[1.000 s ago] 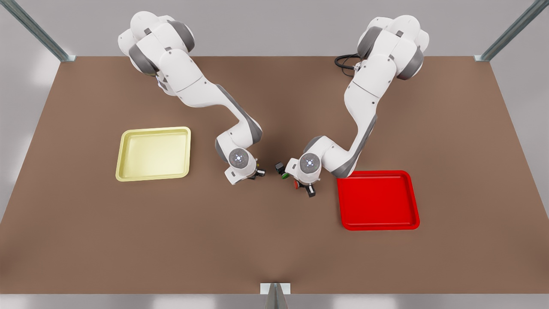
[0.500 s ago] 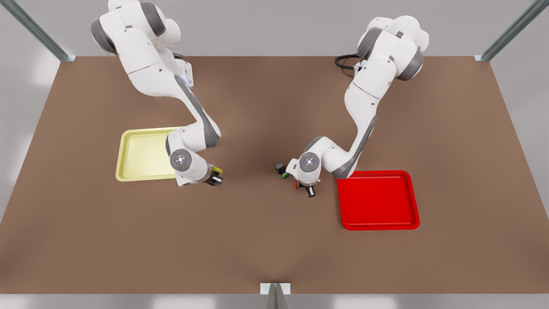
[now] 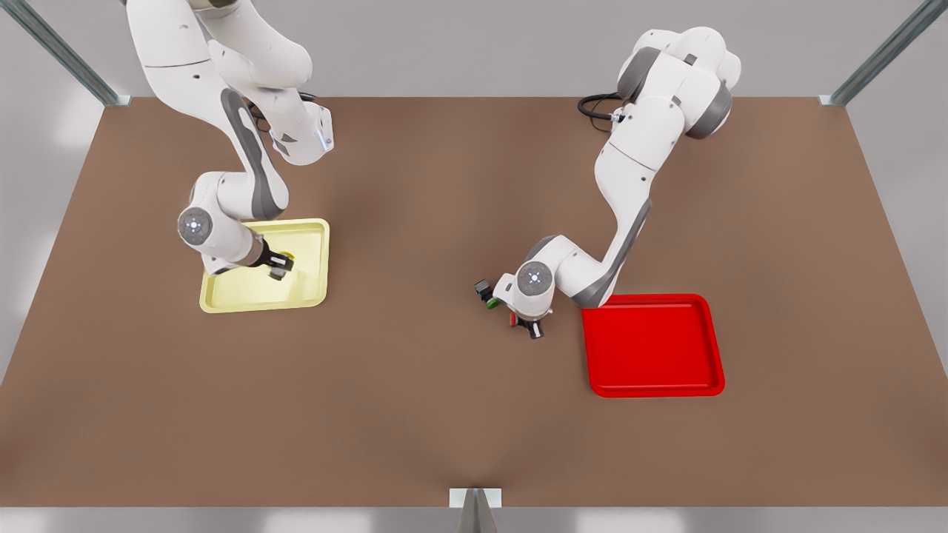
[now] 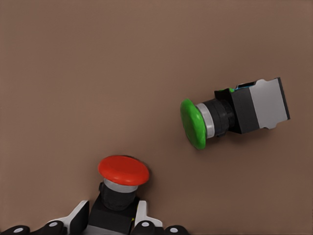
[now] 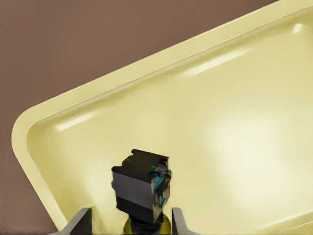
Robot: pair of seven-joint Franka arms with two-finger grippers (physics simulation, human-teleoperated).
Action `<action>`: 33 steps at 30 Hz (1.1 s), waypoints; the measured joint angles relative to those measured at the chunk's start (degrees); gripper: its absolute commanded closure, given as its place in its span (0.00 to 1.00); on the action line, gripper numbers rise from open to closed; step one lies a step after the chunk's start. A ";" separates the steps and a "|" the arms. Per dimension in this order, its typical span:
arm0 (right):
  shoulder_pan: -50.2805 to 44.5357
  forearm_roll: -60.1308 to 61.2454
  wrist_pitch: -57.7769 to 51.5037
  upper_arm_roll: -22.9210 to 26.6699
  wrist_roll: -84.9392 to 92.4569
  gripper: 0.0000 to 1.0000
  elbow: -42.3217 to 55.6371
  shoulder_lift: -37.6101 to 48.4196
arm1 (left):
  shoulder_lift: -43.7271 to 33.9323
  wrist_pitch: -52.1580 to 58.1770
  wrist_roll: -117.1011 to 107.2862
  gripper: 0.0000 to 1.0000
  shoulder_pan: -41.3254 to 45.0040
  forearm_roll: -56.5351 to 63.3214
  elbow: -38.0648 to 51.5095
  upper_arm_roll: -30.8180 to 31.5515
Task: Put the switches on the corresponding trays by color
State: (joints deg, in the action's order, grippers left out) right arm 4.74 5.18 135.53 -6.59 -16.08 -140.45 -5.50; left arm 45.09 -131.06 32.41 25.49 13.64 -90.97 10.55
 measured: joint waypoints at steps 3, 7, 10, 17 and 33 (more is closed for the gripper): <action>0.03 0.00 -0.05 0.00 -0.09 0.00 0.09 0.05 | -0.09 -0.06 0.03 0.48 -0.16 1.08 0.00 0.00; 0.02 0.00 -0.18 -0.09 0.00 0.00 0.18 0.05 | -0.21 -0.17 1.14 0.51 -0.13 3.45 -0.06 0.00; -0.12 0.00 -0.18 -0.09 0.08 0.00 0.26 -0.04 | -1.42 0.77 1.25 0.50 -0.57 3.59 -0.18 0.91; 0.33 -0.13 -17.44 -0.07 7.06 0.00 14.46 0.77 | -7.24 6.03 1.24 0.50 -7.71 5.31 -1.42 6.18; -0.40 -13.36 -51.90 -0.18 16.41 0.00 60.03 -2.59 | -17.21 10.30 10.16 0.51 -44.78 8.36 -15.55 19.19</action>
State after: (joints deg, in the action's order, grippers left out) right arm 4.34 -8.17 83.62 -6.77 0.33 -80.42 -8.09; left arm 27.88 -120.76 42.57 -19.29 22.00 -106.52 29.74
